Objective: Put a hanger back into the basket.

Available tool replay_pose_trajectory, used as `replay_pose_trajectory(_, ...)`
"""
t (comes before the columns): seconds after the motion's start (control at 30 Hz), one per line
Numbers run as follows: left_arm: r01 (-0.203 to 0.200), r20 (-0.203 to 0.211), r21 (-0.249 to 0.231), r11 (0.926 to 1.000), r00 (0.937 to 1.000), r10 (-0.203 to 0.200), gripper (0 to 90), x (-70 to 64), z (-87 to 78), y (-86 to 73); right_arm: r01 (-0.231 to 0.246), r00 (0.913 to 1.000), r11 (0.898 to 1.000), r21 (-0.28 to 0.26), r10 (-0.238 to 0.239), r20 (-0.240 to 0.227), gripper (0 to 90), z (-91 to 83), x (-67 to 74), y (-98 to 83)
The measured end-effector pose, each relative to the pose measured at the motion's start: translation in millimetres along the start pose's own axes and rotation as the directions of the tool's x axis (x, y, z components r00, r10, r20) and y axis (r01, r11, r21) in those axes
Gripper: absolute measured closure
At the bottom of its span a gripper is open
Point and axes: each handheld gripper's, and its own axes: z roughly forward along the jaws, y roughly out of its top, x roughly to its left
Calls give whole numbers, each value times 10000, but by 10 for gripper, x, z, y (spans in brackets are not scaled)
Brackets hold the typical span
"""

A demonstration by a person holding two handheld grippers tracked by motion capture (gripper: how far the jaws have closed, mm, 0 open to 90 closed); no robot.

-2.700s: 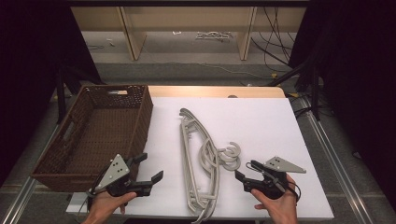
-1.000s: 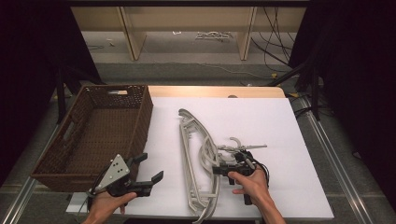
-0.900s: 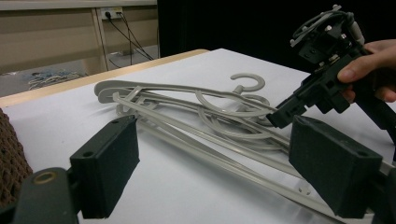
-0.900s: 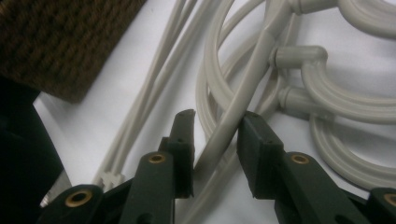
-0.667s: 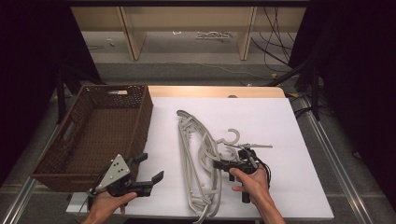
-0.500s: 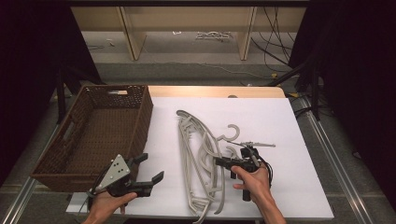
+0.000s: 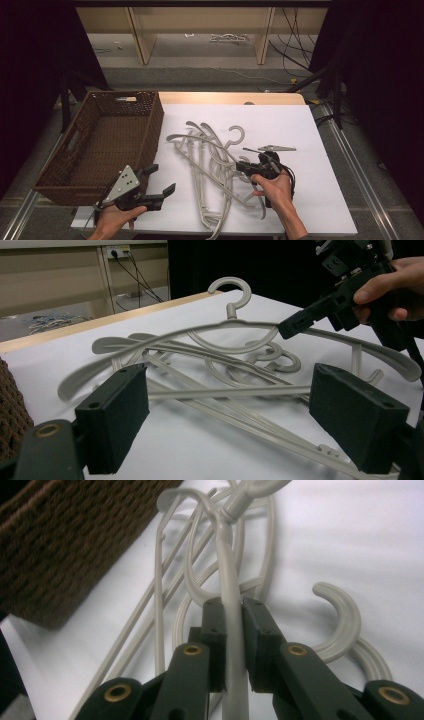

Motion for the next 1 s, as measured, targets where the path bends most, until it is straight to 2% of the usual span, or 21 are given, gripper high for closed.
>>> replay_pose_trajectory(0.1,-110,-82,107,9999,9999,111,158,3,-13,7,457,9990,9985,304,-457,-34,816,-4,31,9)
replay_pose_trajectory(0.2,-9,-3,20,10000,10000,9,158,1,-2,1,1013,9949,9932,570,-1011,-73,818,-48,57,40)
replay_pose_trajectory(0.23,-9,-3,20,10000,10000,9,158,1,-2,1,1013,9949,9932,570,-1011,-73,818,-48,57,40)
replay_pose_trajectory(0.27,-29,3,21,10000,10000,29,158,1,-3,2,1362,9907,9885,659,-1358,-105,818,-82,79,57)
replay_pose_trajectory(0.3,-28,-2,25,10000,10000,28,158,0,-4,2,1362,9907,9885,659,-1358,-105,818,-82,79,57)
replay_pose_trajectory(0.37,-14,-19,22,10000,10000,14,158,0,-2,2,1773,9842,9813,754,-1771,-98,819,-112,97,72)
replay_pose_trajectory(0.4,13,-37,14,10000,10000,-13,158,0,1,2,1822,9832,9799,806,-1821,-86,819,-132,115,76)
replay_pose_trajectory(0.47,35,-140,108,9999,9999,-34,158,-4,4,6,2309,9729,9686,918,-2309,-110,819,-197,147,90)
replay_pose_trajectory(0.5,35,-140,108,9999,9999,-34,158,-4,4,6,2309,9729,9686,918,-2309,-110,819,-197,147,90)
replay_pose_trajectory(0.53,-101,-39,30,9999,9999,101,158,6,34,14,2583,9660,9617,913,-2581,-142,819,-243,167,91)
replay_pose_trajectory(0.6,-36,-115,156,9999,9999,38,159,-7,37,19,2709,9626,9583,911,-2706,-160,819,-258,173,91)
replay_pose_trajectory(0.67,118,-36,125,9999,9999,-118,168,-19,64,18,3158,9487,9448,872,-3161,-118,820,-334,198,91)
replay_pose_trajectory(0.8,-92,-136,290,9995,9999,96,186,-9,145,68,3296,9439,9400,878,-3299,-117,820,-403,224,87)
replay_pose_trajectory(0.83,7,-151,371,9993,9999,-2,186,-18,168,85,3278,9446,9402,925,-3281,-125,821,-426,240,85)
replay_pose_trajectory(0.87,-140,-41,465,9988,9999,142,200,-22,213,119,3549,9347,9312,828,-3553,-109,820,-455,260,89)
replay_pose_trajectory(0.9,-299,-54,522,9982,9995,302,200,-29,239,144,3549,9347,9312,828,-3553,-109,820,-455,260,89)
replay_pose_trajectory(0.93,-498,44,706,9963,9988,496,221,-65,336,213,3665,9302,9275,736,-3669,-83,821,-491,289,99)
replay_pose_trajectory(0.97,-498,44,706,9963,9988,496,230,-65,336,213,3665,9302,9275,736,-3669,-83,821,-491,289,99)
replay_pose_trajectory(1.0,-742,33,963,9926,9972,742,230,-83,400,260,3709,9285,9255,763,-3713,-91,820,-507,299,102)
